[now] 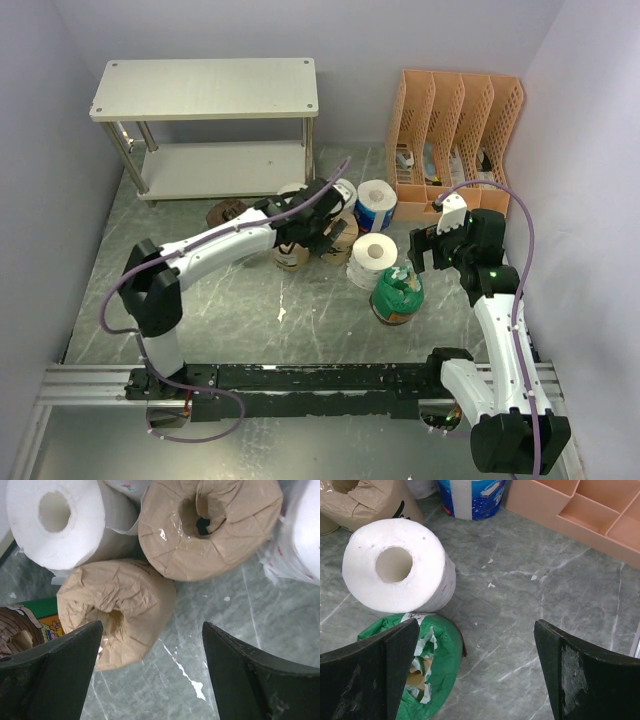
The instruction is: Place and organize the paper towels onto the shelf
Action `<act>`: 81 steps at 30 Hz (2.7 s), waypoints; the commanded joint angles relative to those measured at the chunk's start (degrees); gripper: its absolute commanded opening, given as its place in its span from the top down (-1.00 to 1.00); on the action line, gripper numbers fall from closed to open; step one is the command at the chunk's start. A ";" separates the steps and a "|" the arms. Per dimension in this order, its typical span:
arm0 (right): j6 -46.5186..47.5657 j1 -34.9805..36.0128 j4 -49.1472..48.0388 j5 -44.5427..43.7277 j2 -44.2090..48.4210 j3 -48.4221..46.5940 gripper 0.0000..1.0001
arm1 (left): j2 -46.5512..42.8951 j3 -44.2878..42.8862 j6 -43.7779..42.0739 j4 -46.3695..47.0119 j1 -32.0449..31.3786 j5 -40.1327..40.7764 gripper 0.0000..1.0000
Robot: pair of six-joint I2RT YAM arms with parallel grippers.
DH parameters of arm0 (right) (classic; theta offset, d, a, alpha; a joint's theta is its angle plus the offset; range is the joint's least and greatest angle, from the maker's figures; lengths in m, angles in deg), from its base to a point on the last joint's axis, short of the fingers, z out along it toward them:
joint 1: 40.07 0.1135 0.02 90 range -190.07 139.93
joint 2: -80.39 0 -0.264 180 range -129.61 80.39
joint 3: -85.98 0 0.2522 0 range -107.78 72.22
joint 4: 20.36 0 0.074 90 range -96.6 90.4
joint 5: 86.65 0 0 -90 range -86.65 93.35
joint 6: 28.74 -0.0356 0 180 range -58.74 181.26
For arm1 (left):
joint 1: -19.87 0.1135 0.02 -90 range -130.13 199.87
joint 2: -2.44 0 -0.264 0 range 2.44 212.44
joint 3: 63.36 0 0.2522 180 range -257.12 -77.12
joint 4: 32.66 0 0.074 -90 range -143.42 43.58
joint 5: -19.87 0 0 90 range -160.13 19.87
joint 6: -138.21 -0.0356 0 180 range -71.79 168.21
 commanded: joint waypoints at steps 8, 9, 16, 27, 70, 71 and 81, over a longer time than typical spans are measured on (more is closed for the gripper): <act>0.35 -0.53 -1.47 -0.43 0.11 0.63 -1.00 | 6.25 -2.98 -1.00 -1.17 -4.31 10.74 -0.69; 0.36 -0.52 -1.45 -0.40 0.17 0.65 -1.00 | 6.29 -2.72 -0.73 -1.29 -4.65 11.40 -0.67; 0.39 -0.52 -1.48 -0.39 -0.32 0.67 -1.00 | 6.89 -2.44 0.30 -2.96 -6.51 16.18 -0.62; 0.48 -0.51 -1.52 -0.19 0.23 0.83 -1.00 | 8.98 -1.40 1.72 -4.52 -7.80 21.47 -0.66; 1.18 -0.49 -1.04 1.54 1.04 0.81 -1.00 | 12.44 -13.53 2.33 -18.20 -8.69 32.23 0.86; 1.18 -0.49 -1.04 1.62 1.00 0.87 -1.00 | 11.52 -14.56 1.56 -19.26 -8.69 32.56 0.86; 1.27 -0.53 -0.87 1.72 0.90 0.85 -1.00 | 5.15 -17.29 -7.29 -20.09 -3.75 36.60 0.86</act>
